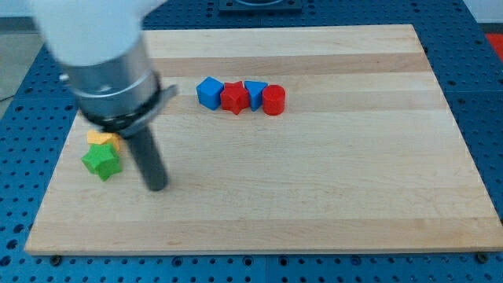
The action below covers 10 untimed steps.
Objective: Slide the line of blocks towards the top left
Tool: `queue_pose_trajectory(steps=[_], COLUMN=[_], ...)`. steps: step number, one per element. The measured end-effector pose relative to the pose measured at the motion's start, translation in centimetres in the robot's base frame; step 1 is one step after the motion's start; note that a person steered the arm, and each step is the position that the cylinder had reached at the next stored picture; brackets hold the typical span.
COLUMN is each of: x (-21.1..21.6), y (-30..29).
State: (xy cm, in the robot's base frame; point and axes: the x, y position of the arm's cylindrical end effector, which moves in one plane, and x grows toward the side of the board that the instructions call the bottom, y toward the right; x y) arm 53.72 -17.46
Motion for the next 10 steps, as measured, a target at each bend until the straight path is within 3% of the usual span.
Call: queue_pose_trajectory(steps=[2,4,6,10], x=[-0.1,-0.6,-3.8,-4.9], y=[-12.9,-10.3,-6.3,-3.1])
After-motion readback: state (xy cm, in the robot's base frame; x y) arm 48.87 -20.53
